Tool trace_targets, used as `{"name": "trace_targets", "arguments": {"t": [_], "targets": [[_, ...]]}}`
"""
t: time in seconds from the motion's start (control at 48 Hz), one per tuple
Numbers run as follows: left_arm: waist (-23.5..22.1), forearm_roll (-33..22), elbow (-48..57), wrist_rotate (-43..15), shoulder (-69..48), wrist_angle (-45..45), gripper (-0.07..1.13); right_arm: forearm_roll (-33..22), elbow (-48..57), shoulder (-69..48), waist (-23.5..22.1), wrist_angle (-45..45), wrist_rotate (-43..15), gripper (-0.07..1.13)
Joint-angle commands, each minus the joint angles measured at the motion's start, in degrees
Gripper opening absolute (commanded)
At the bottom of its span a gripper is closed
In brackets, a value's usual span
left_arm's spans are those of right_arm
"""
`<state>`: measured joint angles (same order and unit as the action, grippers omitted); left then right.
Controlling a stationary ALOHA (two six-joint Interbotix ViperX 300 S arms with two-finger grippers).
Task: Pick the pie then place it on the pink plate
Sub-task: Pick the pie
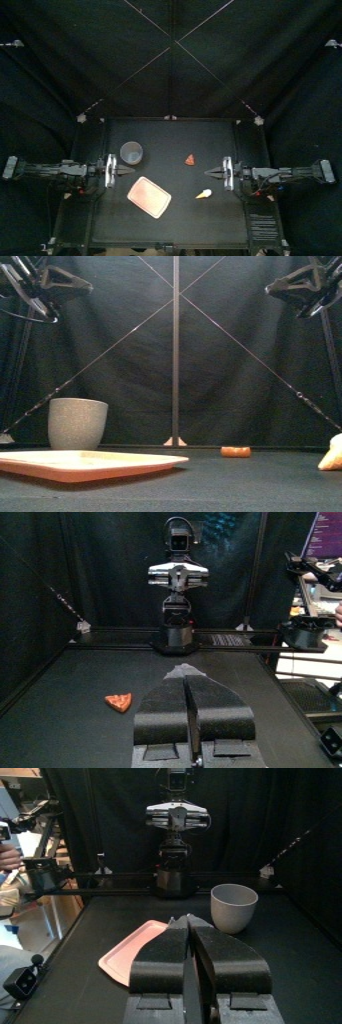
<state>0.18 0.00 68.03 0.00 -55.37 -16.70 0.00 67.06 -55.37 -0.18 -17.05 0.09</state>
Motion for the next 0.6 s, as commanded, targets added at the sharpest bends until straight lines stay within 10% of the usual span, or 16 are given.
{"name": "trace_targets", "arguments": {"t": [0.021, 0.604], "targets": [[0.09, -0.18, -0.88, 0.00, 0.70, -0.70, 0.06, 0.53, -0.88, 2.20, -1.05, -0.18, -0.88, 0.02], [0.18, -0.35, 0.09, -0.09, 1.67, -0.62, 0.06, 27.69, -16.52, 28.39, -19.86, 18.63, -11.78, 0.25]]}}
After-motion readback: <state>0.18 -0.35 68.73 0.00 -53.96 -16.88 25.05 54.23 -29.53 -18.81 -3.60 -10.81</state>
